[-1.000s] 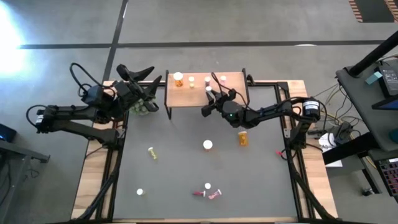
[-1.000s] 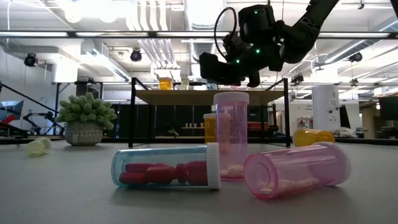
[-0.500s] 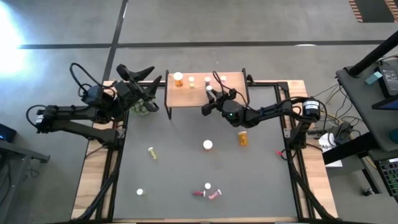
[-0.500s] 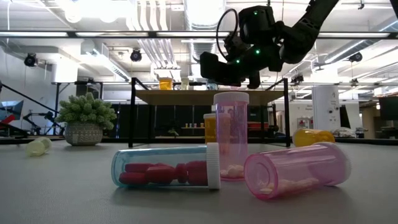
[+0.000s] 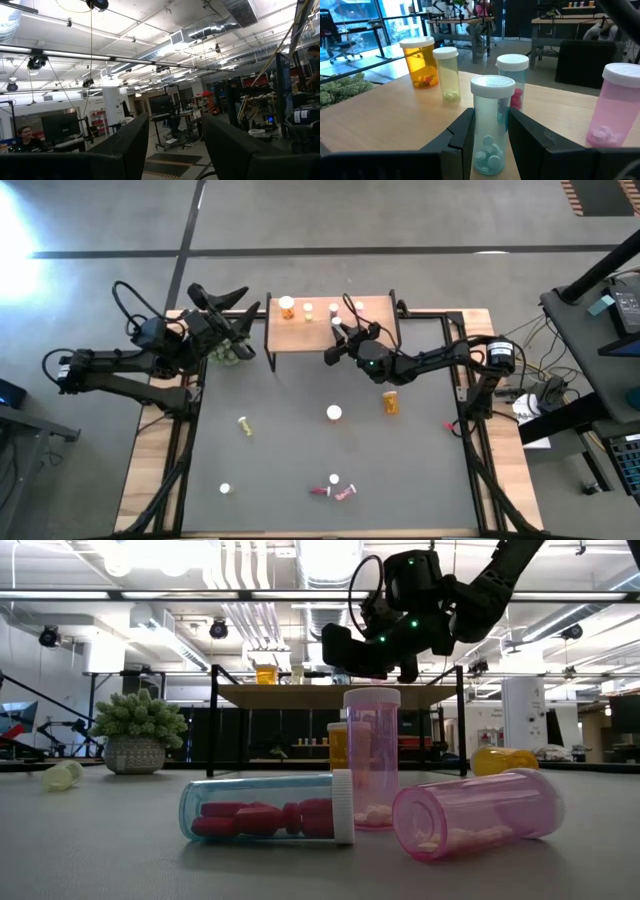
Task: Pick and place medicine bottles onto shelf by color
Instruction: Put the top blue pill bottle on the shelf aligned with the other blue pill bottle
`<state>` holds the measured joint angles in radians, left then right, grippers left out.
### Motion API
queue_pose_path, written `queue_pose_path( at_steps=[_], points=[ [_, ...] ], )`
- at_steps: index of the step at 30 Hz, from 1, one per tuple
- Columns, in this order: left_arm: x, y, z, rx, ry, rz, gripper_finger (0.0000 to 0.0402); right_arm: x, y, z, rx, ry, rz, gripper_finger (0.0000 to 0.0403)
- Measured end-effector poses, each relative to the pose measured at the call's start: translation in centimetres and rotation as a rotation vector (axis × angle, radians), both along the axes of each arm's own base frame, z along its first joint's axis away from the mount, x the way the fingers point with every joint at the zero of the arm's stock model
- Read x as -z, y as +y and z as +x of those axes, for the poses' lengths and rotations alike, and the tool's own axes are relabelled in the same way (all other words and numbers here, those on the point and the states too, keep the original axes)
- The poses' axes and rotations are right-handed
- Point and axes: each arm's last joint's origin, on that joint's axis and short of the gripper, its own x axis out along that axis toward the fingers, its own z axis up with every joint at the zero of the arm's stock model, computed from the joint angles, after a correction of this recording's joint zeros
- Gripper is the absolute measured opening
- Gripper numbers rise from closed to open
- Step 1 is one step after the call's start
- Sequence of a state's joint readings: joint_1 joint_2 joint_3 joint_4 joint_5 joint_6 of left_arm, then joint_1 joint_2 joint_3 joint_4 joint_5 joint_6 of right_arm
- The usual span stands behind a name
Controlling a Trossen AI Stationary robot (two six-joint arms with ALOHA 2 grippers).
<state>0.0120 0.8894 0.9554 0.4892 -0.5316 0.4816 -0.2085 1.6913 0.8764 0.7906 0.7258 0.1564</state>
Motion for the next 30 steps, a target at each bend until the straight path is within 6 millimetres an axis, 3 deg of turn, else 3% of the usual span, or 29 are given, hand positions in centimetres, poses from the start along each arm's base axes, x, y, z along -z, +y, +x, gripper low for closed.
queue_pose_path(
  at_steps=[30],
  points=[
    [0.04, 0.00, 0.02, 0.001, 0.000, -0.002, 0.0169, -0.04, -0.51, -0.04, -0.031, 0.003, -0.007, 0.0098]
  ],
)
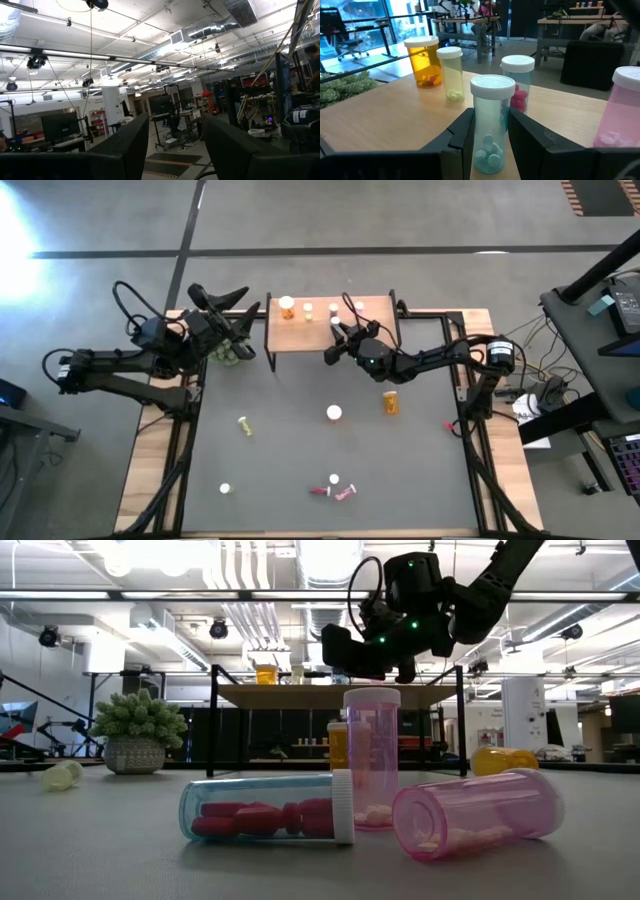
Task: Pick and place medicine bottles onto shelf by color
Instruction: Put the top blue pill bottle on the shelf aligned with the other blue pill bottle
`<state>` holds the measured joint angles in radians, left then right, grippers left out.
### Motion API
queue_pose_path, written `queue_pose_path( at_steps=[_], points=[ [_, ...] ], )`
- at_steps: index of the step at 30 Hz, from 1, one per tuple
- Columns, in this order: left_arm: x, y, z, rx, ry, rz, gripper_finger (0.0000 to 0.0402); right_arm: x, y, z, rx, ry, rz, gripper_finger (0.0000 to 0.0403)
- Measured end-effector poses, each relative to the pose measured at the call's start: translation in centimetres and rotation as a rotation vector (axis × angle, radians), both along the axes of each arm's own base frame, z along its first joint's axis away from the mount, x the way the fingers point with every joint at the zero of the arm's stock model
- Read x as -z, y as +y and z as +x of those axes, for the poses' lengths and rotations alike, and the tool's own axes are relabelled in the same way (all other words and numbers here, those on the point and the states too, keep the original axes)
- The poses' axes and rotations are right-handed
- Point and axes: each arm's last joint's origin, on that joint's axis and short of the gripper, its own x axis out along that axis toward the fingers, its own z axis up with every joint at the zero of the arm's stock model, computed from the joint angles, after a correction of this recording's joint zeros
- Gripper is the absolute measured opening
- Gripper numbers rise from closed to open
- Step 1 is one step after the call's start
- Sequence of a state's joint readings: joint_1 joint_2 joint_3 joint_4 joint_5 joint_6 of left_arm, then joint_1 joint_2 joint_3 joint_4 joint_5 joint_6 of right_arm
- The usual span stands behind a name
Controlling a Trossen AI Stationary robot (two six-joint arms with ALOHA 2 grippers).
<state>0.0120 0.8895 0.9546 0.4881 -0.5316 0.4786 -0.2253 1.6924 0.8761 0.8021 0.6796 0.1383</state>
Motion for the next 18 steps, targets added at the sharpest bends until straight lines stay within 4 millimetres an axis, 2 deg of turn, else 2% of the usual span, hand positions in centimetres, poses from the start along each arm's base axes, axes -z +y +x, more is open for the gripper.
queue_pose_path(
  at_steps=[12, 18],
  points=[
    [0.02, 0.00, 0.02, 0.000, 0.001, 0.000, 0.0169, 0.61, 0.00, 0.26, -0.027, 0.014, 0.001, 0.0098],
    [0.03, 0.00, 0.01, 0.000, 0.001, 0.000, 0.0169, 0.95, -0.05, 0.22, -0.033, 0.040, 0.008, 0.0119]
  ],
)
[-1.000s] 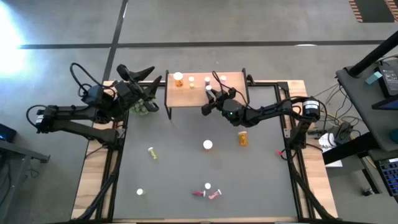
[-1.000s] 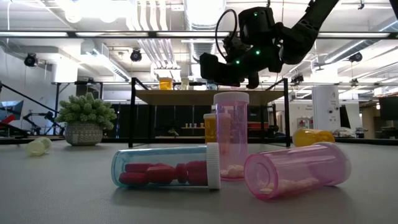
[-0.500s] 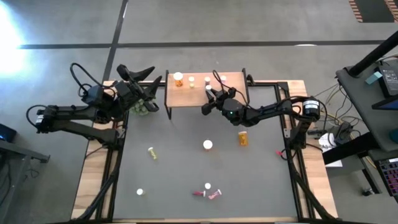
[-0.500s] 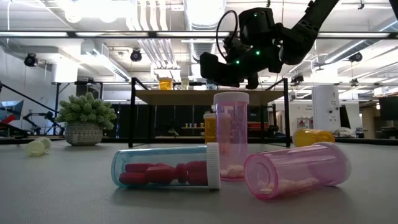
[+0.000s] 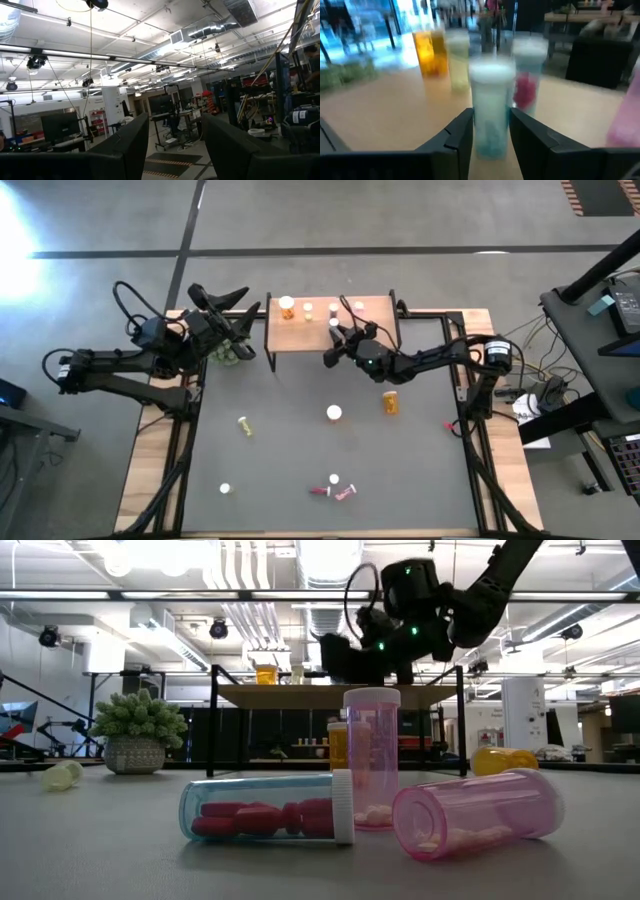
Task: Pick and place medicine bottles onto shelf by color
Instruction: Put the top blue pill bottle on the shelf aligned with the other blue pill bottle, then put the top pink pill bottle on the shelf aligned with the other pink pill bottle
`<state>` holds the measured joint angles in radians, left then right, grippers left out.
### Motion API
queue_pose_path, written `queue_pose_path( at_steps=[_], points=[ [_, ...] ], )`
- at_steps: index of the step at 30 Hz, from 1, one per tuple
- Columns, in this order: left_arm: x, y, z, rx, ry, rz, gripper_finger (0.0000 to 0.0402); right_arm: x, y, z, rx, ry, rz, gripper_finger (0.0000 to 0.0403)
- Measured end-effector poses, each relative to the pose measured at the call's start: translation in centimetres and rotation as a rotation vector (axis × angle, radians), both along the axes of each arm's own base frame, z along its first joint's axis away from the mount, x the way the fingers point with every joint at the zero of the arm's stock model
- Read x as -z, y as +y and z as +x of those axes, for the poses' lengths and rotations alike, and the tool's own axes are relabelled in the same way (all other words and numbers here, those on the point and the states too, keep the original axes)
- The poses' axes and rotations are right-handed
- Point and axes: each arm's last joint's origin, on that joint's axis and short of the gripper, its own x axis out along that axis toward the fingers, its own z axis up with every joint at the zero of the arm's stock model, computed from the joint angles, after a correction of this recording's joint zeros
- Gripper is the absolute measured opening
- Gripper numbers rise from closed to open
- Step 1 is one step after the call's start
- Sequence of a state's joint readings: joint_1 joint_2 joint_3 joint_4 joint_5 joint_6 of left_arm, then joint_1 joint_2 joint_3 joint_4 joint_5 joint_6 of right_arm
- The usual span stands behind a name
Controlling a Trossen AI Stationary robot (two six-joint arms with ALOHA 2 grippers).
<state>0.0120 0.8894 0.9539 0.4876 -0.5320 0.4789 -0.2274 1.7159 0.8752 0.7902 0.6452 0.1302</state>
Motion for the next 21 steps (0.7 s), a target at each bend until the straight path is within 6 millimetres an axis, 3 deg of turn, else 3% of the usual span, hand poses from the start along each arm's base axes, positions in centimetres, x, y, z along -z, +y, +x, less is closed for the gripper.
queue_pose_path(
  at_steps=[21],
  points=[
    [0.22, 0.00, 0.10, -0.001, 0.014, 0.000, 0.0169, -0.70, 0.38, -0.62, 0.011, 0.016, 0.064, 0.0175]
  ],
)
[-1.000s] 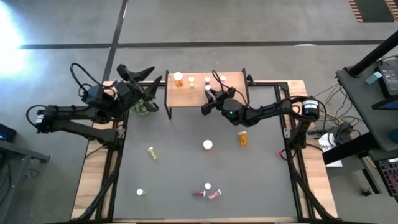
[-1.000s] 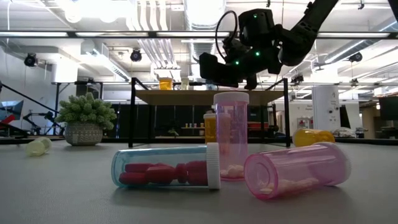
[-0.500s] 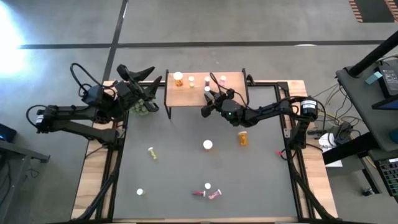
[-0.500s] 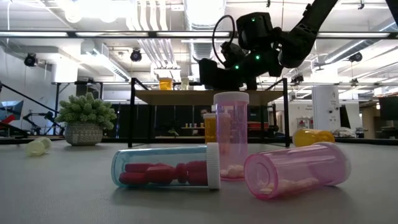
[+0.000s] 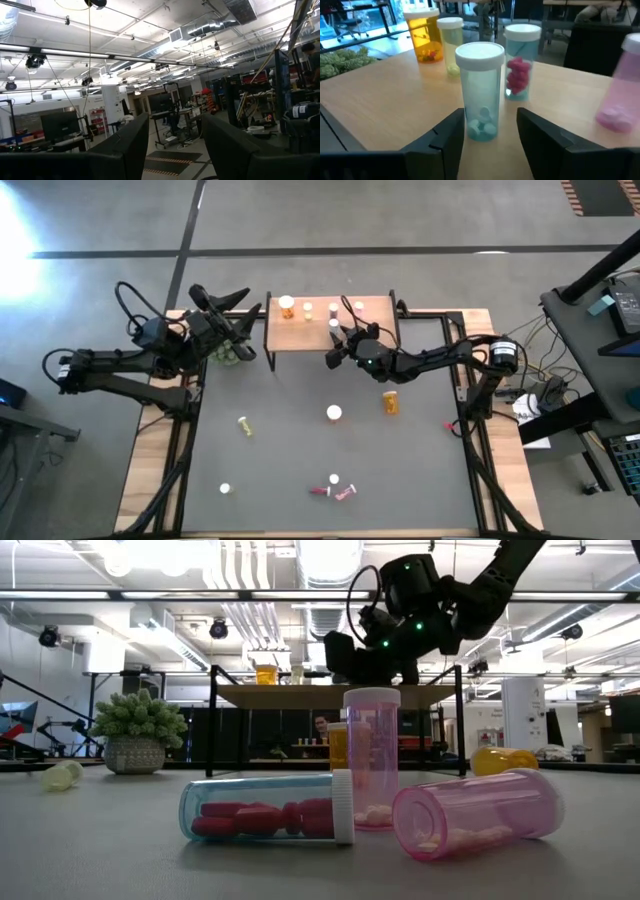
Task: Pick and place medicine bottles onto shelf by color
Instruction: Put the top pink pill bottle on the shelf aligned with the other pink pill bottle
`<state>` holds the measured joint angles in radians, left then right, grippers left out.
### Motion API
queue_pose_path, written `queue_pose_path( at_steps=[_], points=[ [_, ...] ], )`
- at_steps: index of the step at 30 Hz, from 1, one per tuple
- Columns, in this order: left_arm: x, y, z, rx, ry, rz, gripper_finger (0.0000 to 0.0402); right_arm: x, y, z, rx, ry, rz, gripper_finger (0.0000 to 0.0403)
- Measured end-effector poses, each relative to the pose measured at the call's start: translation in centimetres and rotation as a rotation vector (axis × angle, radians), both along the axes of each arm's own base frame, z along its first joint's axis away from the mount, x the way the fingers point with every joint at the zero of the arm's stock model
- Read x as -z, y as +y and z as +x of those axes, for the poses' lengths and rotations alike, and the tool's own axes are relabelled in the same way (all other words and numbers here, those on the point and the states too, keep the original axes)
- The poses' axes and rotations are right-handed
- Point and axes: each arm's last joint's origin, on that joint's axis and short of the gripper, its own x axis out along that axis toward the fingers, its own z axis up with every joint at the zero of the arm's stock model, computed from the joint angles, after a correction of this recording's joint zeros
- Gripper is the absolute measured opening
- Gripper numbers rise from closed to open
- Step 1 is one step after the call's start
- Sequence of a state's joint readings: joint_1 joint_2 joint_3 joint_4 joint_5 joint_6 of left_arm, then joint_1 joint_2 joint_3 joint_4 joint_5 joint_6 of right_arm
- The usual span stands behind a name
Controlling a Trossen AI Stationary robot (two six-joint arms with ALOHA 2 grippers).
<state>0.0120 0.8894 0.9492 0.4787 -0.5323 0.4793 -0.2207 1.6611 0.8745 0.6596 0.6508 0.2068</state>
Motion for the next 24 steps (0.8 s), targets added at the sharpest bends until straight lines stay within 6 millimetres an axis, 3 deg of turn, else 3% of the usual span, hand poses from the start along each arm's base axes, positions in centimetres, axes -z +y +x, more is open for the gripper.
queue_pose_path(
  at_steps=[7, 13, 24],
  points=[
    [0.2, 0.0, 0.1, -0.003, 0.010, 0.005, 0.0169, -1.5, 0.5, -0.7, -0.012, -0.004, 0.026, 0.0218],
    [0.2, 0.0, 0.0, -0.003, 0.010, 0.005, 0.0169, -3.7, 1.5, -1.4, -0.121, -0.038, 0.051, 0.0243],
    [0.2, 0.0, 0.1, -0.002, 0.011, 0.004, 0.0169, -6.8, 5.7, -5.1, -0.387, -0.061, 0.516, 0.0235]
  ],
)
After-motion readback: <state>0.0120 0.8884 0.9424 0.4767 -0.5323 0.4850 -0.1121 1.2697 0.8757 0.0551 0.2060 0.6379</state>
